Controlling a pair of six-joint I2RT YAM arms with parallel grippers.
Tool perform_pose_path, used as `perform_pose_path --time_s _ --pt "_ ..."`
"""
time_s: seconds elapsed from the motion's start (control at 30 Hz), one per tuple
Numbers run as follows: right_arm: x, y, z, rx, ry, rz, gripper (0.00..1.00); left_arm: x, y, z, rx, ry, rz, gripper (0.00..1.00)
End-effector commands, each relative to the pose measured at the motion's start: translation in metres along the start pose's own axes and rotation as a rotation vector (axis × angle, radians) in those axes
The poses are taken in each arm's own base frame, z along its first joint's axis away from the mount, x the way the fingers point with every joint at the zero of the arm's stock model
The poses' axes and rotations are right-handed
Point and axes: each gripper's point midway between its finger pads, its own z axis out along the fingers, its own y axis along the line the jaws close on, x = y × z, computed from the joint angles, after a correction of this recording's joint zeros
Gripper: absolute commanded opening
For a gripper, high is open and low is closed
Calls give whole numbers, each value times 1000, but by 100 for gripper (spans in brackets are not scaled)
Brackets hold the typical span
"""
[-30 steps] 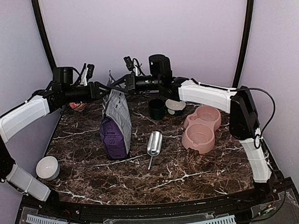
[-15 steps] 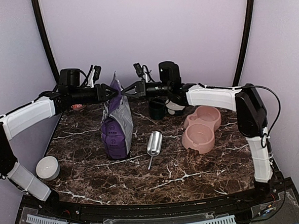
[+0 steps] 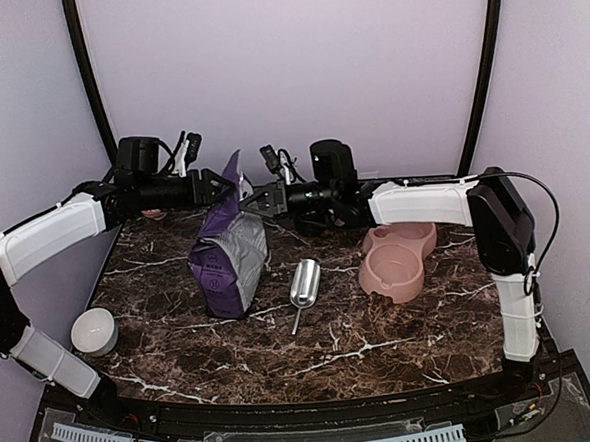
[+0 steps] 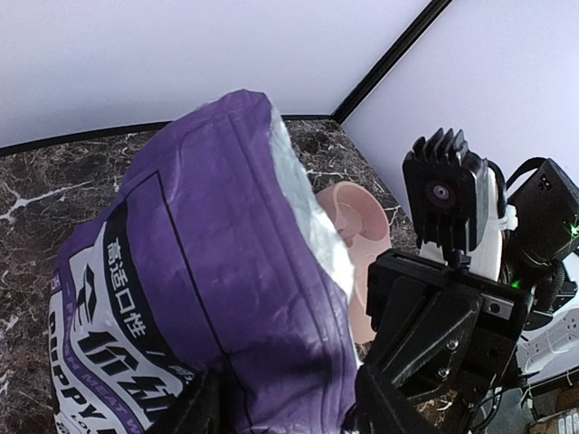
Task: Serve the pet food
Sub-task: Open the pet food bag at the center of the board.
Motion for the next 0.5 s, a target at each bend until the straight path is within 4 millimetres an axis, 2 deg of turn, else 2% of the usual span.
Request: perform_pose_path --time_s 0.0,0.13,0.33,0.47 --pt "46 41 23 -95 142 26 0 -3 -19 -14 32 2 26 53" --pt "46 56 28 -118 146 -2 0 0 -16 -20 -3 11 35 54" --pt "42 49 31 -87 131 -10 0 -1 -12 -24 -41 12 69 55" --pt "30 43 30 -60 109 -4 21 0 -8 -21 -56 23 79 54"
